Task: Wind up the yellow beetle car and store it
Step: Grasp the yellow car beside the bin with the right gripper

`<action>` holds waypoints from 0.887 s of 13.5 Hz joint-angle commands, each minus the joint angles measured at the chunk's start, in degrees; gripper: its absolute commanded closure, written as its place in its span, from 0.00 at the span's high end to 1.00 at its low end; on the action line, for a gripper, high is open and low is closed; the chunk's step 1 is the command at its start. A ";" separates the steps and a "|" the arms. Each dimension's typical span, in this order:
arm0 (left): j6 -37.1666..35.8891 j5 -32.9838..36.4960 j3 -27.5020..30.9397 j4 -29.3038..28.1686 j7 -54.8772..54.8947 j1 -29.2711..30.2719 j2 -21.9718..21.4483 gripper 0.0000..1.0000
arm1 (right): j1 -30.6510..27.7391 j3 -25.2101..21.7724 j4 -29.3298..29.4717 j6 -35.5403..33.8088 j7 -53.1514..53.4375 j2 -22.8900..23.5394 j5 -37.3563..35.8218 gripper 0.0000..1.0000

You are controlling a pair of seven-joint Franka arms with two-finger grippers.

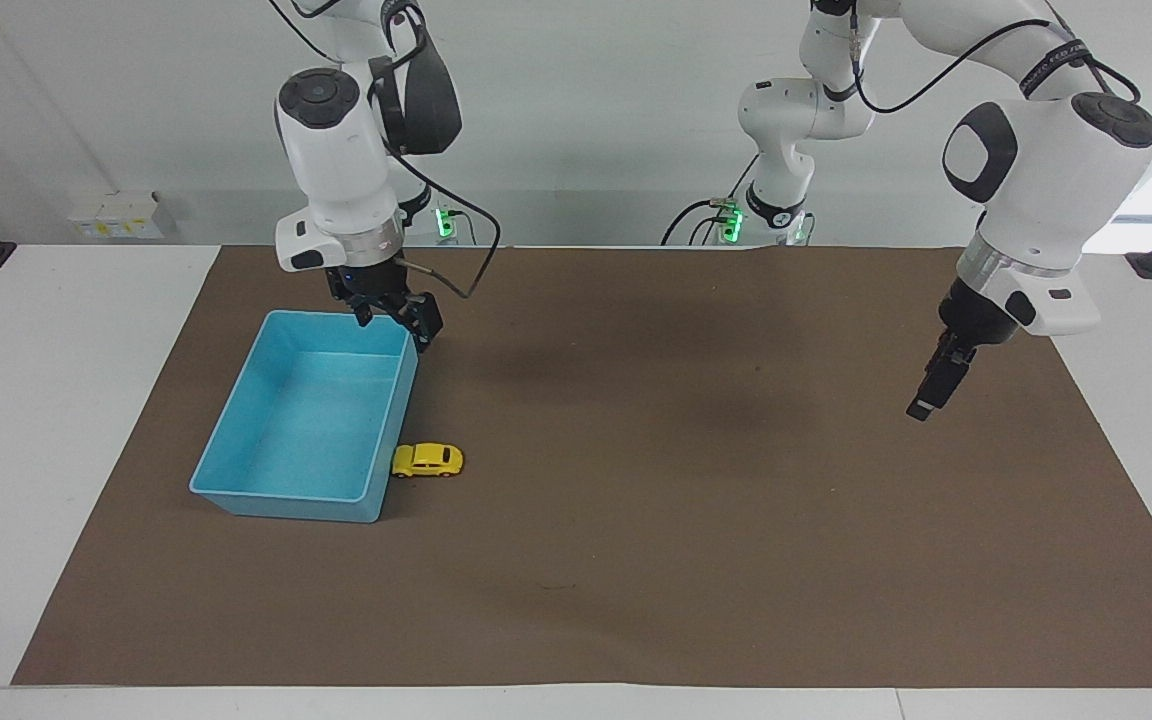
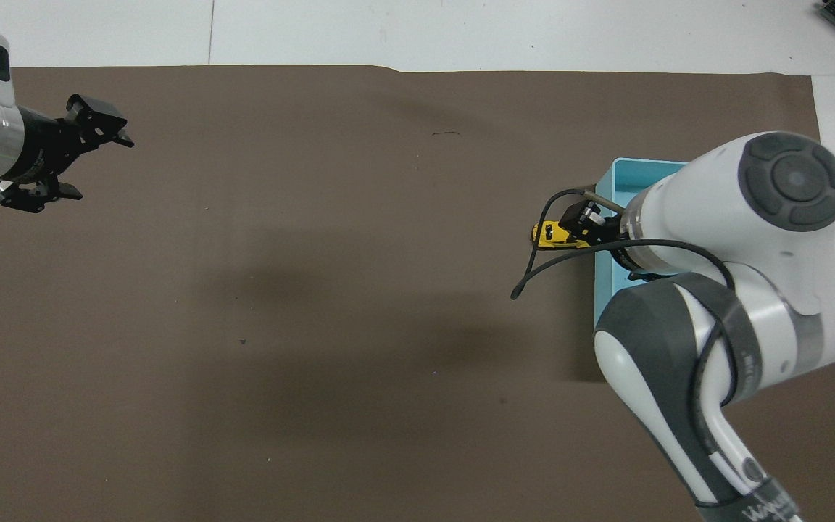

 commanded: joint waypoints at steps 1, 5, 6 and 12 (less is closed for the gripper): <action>-4.25 1.26 -0.39 0.76 15.48 1.73 -1.95 1.00 | 0.69 0.40 -2.37 5.20 10.64 1.38 0.13 1.00; -9.53 1.17 -0.39 0.50 29.57 3.59 -4.41 1.00 | 1.40 0.31 -2.37 10.30 29.36 6.04 -1.62 1.00; -10.76 1.17 -0.39 0.50 31.07 4.11 -5.29 1.00 | 1.14 0.22 -2.37 11.36 32.35 7.27 -2.85 1.00; -17.80 0.82 -0.30 0.67 34.25 4.38 -11.53 1.00 | 0.52 0.04 -1.76 18.21 48.45 15.62 -15.60 1.00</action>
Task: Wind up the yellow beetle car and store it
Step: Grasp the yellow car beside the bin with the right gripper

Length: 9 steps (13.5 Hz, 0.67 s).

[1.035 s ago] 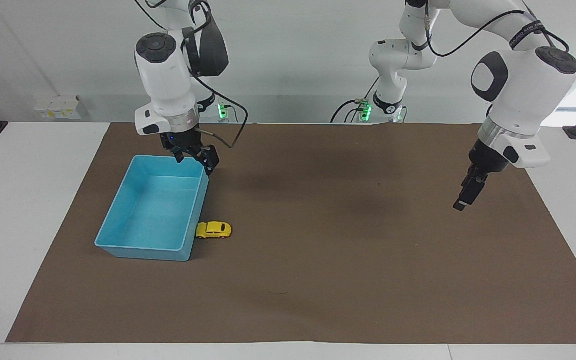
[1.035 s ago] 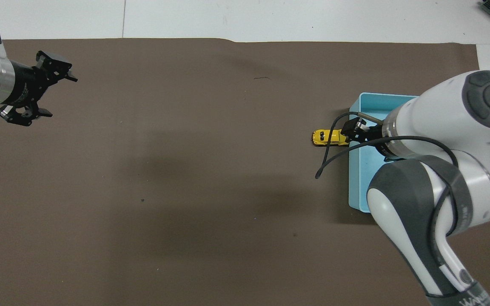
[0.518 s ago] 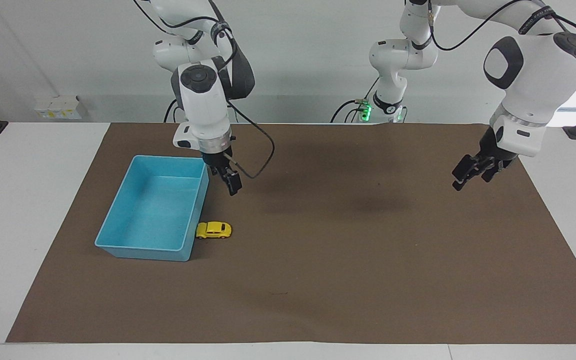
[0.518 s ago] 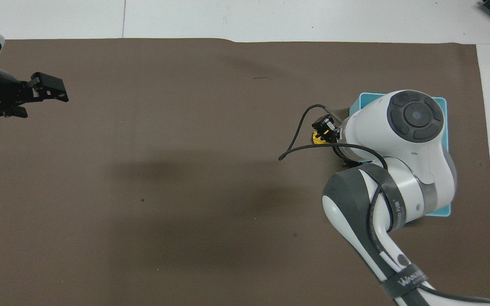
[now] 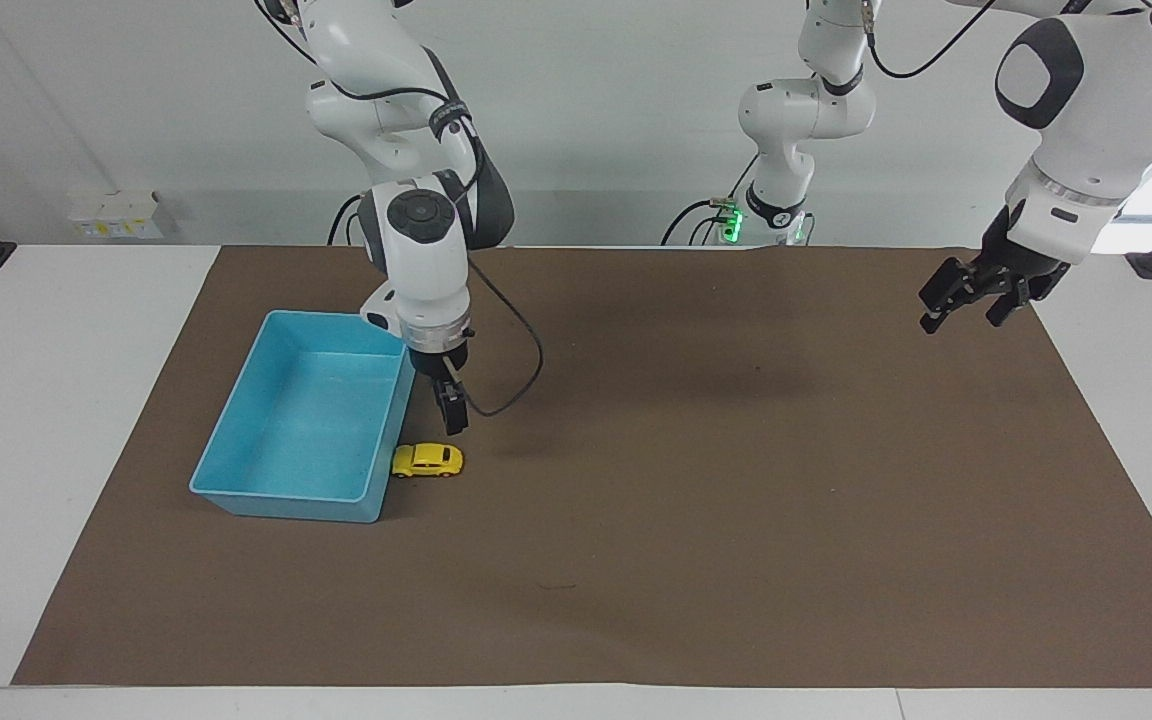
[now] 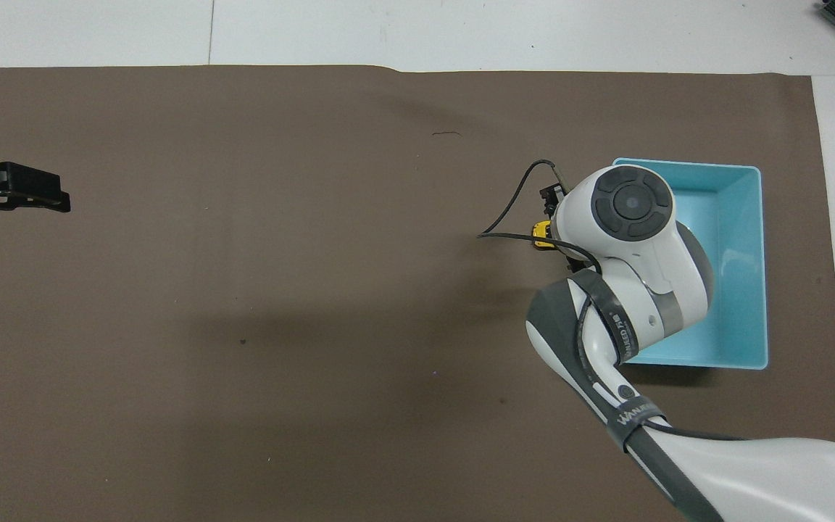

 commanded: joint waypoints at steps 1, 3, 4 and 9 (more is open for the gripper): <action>-3.04 0.73 -0.43 0.07 2.72 0.62 -2.60 1.00 | -0.96 0.08 0.53 2.01 4.88 2.38 -2.99 1.00; -6.19 0.82 -0.34 0.07 5.01 0.62 -3.39 1.00 | -1.05 -0.01 0.53 2.01 7.08 2.99 -3.69 1.00; -7.51 0.82 -0.34 0.07 5.80 0.62 -3.83 1.00 | -1.13 -0.01 0.62 2.18 8.13 3.95 -5.09 1.00; -9.55 0.55 -0.78 0.51 5.98 0.36 -5.06 1.00 | -2.19 0.08 1.06 5.44 12.80 6.59 -6.69 1.00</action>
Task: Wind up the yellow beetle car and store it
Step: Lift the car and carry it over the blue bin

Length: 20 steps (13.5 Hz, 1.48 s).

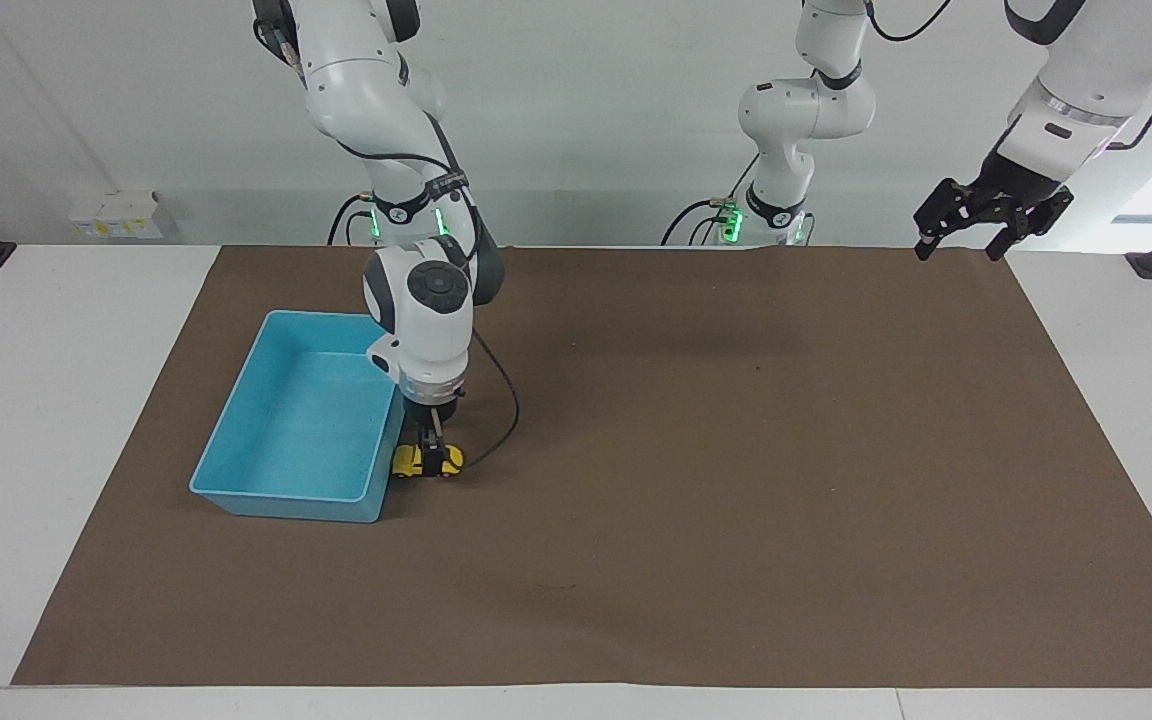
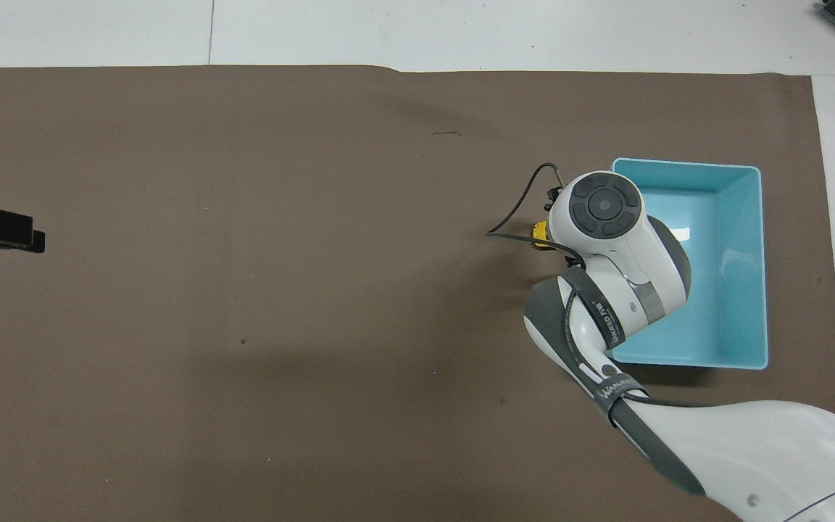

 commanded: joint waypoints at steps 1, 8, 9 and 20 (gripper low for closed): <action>-2.10 0.56 -0.77 0.50 1.18 0.34 -1.62 1.00 | -0.59 0.35 1.03 1.63 2.46 1.11 -0.80 1.00; -1.23 0.38 -0.68 0.50 1.18 0.08 -2.68 1.00 | -0.68 0.62 2.95 0.95 2.37 1.38 0.60 0.00; -1.23 0.38 -0.86 0.50 1.18 -0.09 -2.68 1.00 | -0.15 0.70 3.92 -0.63 2.37 1.38 0.69 0.00; -1.93 0.47 -0.95 0.24 1.71 0.26 -2.95 1.00 | 1.70 2.02 7.45 -13.73 -10.35 -7.49 8.96 0.00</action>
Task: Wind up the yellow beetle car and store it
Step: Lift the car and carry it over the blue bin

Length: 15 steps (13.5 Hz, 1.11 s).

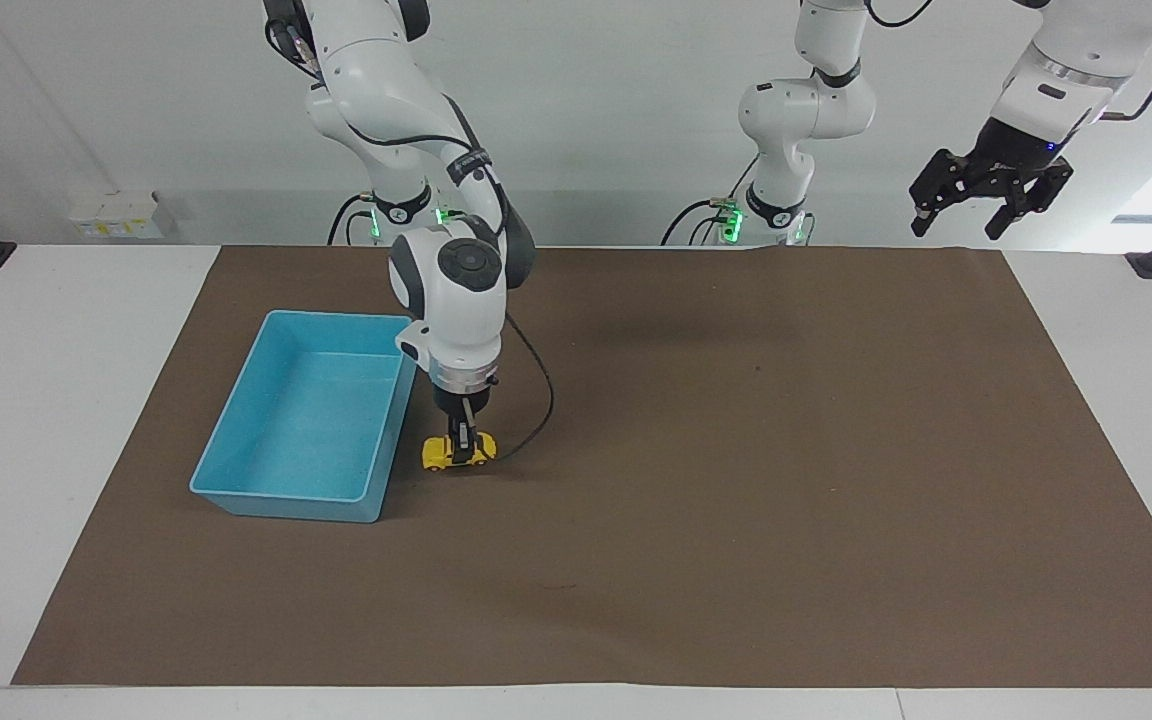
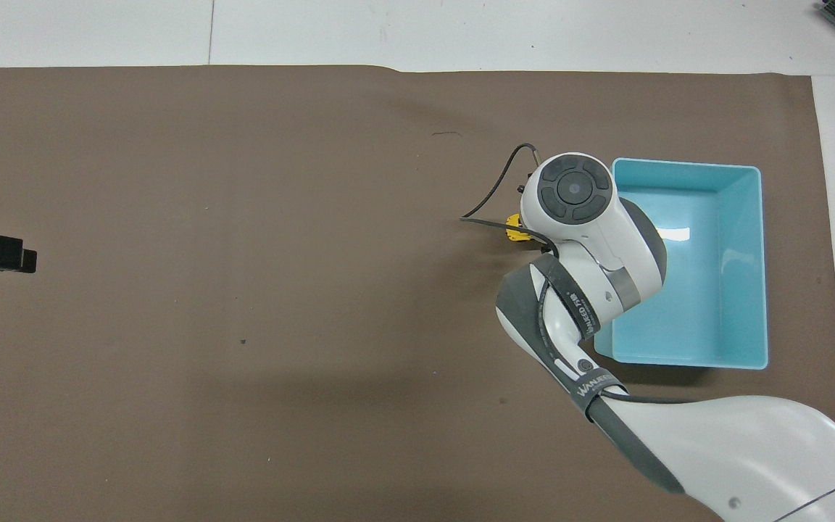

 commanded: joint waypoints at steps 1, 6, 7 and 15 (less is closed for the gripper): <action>-1.16 0.47 -0.04 0.12 0.61 0.26 -0.52 1.00 | -2.38 0.68 -0.61 -3.86 -7.86 -4.37 1.76 0.00; -1.95 0.56 0.04 -0.14 0.52 0.35 -0.69 1.00 | -9.41 0.41 -0.78 -7.30 -25.35 -6.66 2.63 0.00; -2.12 0.65 0.04 -0.15 0.52 0.44 -0.69 1.00 | -10.81 0.41 -0.87 -7.48 -28.34 -6.66 2.64 0.00; -1.86 0.82 -0.04 -0.59 0.26 0.52 -0.26 1.00 | -21.63 0.33 -3.42 -6.16 -53.58 -7.10 2.64 0.00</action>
